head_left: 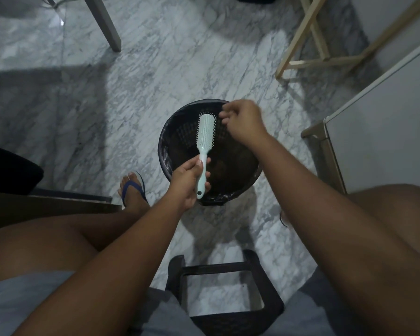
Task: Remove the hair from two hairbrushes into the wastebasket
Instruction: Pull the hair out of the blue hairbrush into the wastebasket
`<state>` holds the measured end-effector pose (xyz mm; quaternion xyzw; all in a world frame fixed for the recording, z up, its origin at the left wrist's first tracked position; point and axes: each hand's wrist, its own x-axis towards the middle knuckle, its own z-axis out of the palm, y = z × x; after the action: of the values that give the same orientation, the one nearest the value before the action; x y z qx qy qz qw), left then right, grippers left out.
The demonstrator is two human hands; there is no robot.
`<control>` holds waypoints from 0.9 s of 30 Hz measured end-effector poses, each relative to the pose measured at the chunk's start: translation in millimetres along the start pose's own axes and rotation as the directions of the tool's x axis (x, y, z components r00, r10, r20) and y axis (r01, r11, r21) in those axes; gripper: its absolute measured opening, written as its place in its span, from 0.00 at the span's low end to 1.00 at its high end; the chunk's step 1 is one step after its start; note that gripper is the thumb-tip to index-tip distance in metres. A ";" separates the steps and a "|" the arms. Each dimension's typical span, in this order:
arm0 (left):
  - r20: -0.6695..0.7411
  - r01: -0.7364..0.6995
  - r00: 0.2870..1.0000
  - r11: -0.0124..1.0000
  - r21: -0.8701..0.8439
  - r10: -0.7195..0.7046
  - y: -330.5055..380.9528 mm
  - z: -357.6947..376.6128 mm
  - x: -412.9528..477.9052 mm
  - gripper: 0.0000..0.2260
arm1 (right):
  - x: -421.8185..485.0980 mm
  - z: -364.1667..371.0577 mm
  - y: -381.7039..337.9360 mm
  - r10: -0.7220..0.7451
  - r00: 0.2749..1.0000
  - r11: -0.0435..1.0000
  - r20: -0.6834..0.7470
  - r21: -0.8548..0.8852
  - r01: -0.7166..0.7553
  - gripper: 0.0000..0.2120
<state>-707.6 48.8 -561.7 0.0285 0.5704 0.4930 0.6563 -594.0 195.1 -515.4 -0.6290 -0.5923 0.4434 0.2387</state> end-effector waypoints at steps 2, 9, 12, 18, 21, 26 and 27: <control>0.007 -0.008 1.000 1.000 0.025 0.008 2.2 7.0 -1.9 0.13 | -14.2 11.7 0.5 -0.071 0.986 0.964 0.152 -0.243 0.107 0.23; 0.041 -0.094 0.995 0.983 0.159 0.088 1.4 3.5 -6.4 0.13 | -3.7 12.4 -16.4 -0.119 0.993 0.916 0.005 -0.384 0.111 0.20; 0.077 -0.137 0.989 0.966 0.217 0.123 1.3 1.5 -7.8 0.13 | 5.0 10.0 -21.8 -0.135 0.988 0.901 -0.072 -0.424 0.092 0.12; 0.091 -0.075 0.994 0.992 0.098 0.066 2.5 1.3 -9.1 0.13 | 12.2 -0.3 -15.2 -0.065 0.992 0.970 -0.104 -0.241 0.038 0.14; 0.107 -0.019 0.994 1.000 -0.018 0.021 1.0 -0.7 -8.2 0.14 | 9.8 3.7 -2.6 0.116 0.992 0.975 -0.048 0.196 -0.105 0.11; 0.112 -0.016 0.994 1.000 -0.004 0.017 2.3 -4.7 -5.3 0.14 | -10.1 10.1 8.1 0.274 0.952 0.815 0.135 0.493 -0.305 0.10; 0.111 -0.020 0.994 1.000 0.019 0.017 2.1 -5.4 -5.5 0.14 | -9.1 10.4 6.7 0.260 0.956 0.814 0.140 0.501 -0.294 0.12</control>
<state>-712.4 43.3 -558.3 0.0678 0.5379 0.4909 0.6819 -598.3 182.8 -523.6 -0.6066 -0.3610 0.6358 0.3121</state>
